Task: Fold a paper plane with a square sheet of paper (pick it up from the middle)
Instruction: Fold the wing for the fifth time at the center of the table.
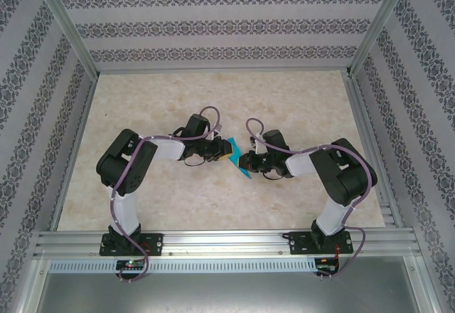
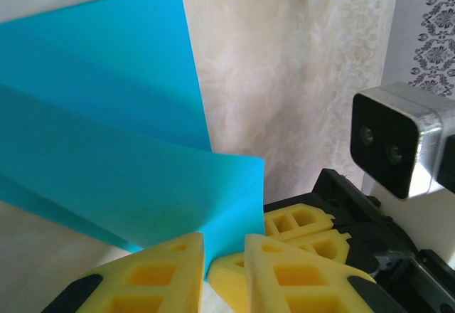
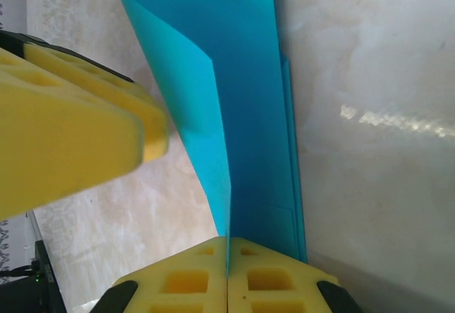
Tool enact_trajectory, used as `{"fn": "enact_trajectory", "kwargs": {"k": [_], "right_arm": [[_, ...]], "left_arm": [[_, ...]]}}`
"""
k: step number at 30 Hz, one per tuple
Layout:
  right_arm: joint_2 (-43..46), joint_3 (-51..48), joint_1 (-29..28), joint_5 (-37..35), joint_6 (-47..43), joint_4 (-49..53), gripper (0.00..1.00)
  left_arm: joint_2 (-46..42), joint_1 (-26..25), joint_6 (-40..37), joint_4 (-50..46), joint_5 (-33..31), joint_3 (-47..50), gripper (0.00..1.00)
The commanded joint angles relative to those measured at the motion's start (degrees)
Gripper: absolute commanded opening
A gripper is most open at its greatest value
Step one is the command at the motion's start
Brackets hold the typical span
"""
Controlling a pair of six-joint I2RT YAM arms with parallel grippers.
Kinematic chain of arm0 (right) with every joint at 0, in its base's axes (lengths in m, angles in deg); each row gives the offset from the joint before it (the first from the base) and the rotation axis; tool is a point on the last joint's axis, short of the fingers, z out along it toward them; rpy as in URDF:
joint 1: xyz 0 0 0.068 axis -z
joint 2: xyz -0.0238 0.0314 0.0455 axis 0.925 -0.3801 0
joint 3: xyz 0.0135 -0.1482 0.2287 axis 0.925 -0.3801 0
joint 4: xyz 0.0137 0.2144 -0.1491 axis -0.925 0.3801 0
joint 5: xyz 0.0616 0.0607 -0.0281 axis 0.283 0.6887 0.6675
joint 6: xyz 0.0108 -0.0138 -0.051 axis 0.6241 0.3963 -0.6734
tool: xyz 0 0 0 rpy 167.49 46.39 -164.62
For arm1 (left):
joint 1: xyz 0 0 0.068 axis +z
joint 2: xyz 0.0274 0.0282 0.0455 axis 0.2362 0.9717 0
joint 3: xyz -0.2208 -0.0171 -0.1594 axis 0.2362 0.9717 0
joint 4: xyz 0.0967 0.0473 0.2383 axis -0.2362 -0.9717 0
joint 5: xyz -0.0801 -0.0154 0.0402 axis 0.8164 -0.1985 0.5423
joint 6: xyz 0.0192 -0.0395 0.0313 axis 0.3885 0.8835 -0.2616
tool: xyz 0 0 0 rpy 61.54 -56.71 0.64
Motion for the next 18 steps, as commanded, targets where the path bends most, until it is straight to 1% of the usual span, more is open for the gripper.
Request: {"fn": "enact_trajectory", "kwargs": {"k": [1, 5, 11, 18], "right_arm": [[-1.57, 0.93, 0.46, 0.55, -0.74, 1.63, 0.07], [-1.57, 1.2, 0.48, 0.29, -0.98, 2.51, 0.07], [-0.89, 1.77, 0.47, 0.09, -1.02, 3.4, 0.09], [1.64, 2.43, 0.29, 0.12, -0.9, 5.81, 0.16]], "left_arm": [[1.62, -0.92, -0.03, 2.44, 0.29, -1.67, 0.22], [2.44, -0.92, 0.81, 2.14, -1.03, -1.71, 0.21], [2.98, -0.9, 0.38, -0.85, -2.79, -2.35, 0.2], [3.38, -0.85, -0.15, -3.09, -3.67, -2.99, 0.19]]}}
